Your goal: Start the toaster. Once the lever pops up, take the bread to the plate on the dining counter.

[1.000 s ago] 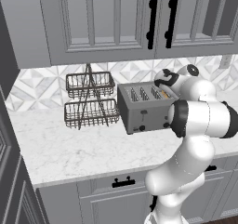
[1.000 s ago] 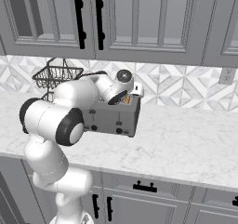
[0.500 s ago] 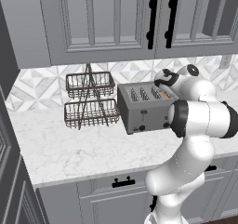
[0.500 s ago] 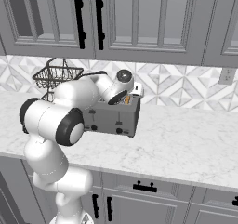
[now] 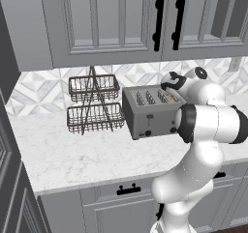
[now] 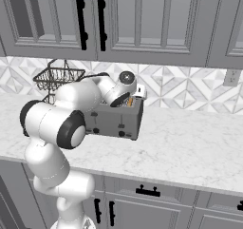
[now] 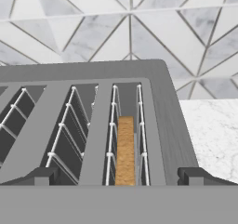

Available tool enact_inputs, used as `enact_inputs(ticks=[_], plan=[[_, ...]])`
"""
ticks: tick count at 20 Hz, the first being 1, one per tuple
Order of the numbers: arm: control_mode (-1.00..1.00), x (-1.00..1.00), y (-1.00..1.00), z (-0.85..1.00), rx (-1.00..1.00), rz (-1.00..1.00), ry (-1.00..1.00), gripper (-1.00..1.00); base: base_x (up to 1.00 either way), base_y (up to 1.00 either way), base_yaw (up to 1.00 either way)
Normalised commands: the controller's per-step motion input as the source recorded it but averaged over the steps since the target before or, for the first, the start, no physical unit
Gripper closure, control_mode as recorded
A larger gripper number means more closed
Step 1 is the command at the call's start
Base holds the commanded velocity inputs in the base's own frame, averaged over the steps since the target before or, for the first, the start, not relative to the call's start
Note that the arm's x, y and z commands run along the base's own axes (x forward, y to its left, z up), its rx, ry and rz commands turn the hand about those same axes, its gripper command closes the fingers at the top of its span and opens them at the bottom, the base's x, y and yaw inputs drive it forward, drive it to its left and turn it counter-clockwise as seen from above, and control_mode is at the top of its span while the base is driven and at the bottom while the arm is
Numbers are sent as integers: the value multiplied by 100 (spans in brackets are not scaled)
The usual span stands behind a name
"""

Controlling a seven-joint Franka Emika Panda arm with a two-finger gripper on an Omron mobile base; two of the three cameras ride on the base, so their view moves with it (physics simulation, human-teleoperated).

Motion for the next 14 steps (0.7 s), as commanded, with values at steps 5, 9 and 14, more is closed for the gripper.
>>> enact_inputs(ticks=[5, 9, 14], plan=[[-100, 0, 0, 0, 0, 0, 0, -100, 0, 0, 0], [-100, 0, 0, 0, 0, 0, 0, -100, 0, 0, 0], [-100, 0, 0, 0, 0, 0, 0, -100, 0, 0, 0]])
